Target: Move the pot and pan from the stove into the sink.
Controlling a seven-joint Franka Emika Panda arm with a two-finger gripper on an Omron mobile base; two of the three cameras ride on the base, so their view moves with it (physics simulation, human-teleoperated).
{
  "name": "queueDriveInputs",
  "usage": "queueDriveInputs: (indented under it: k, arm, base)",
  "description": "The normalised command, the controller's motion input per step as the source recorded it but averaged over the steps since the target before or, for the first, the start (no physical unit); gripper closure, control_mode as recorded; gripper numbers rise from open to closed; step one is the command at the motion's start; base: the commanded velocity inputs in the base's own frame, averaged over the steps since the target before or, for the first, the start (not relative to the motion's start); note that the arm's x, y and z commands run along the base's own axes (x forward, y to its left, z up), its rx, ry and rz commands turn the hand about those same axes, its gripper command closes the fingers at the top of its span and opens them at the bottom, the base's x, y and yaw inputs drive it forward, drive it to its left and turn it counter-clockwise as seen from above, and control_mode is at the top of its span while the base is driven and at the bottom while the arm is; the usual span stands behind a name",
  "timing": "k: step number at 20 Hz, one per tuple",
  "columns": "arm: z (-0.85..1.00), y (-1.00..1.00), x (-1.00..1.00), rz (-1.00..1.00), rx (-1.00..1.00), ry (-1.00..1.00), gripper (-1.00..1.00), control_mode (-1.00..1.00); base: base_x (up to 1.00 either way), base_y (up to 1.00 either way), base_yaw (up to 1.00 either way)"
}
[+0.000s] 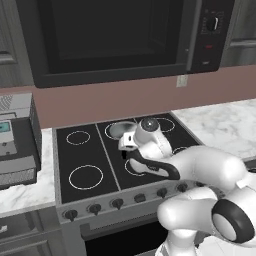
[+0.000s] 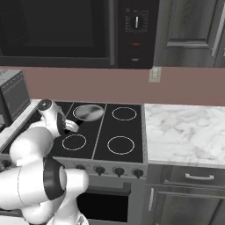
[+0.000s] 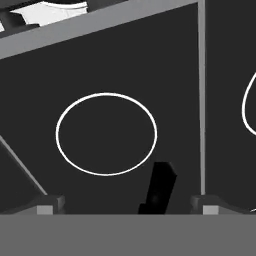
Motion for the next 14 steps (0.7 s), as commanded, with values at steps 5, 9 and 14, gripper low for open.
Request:
queueDriveInputs:
  k: [5,9,14]
  arm:
    - [-0.3,0.06,0.36,0.0,0.0,-0.02,-1.0,-1.0]
    - [-0.24,0.08,0.25,0.0,0.0,-0.05,-1.0,-1.0]
    - [-0.13,0.18,0.23,-0.03,0.0,-0.05,-1.0,-1.0]
  base:
    - [0.0,0.0,0.0]
    - [0.0,0.0,0.0]
    - [0.0,0.0,0.0]
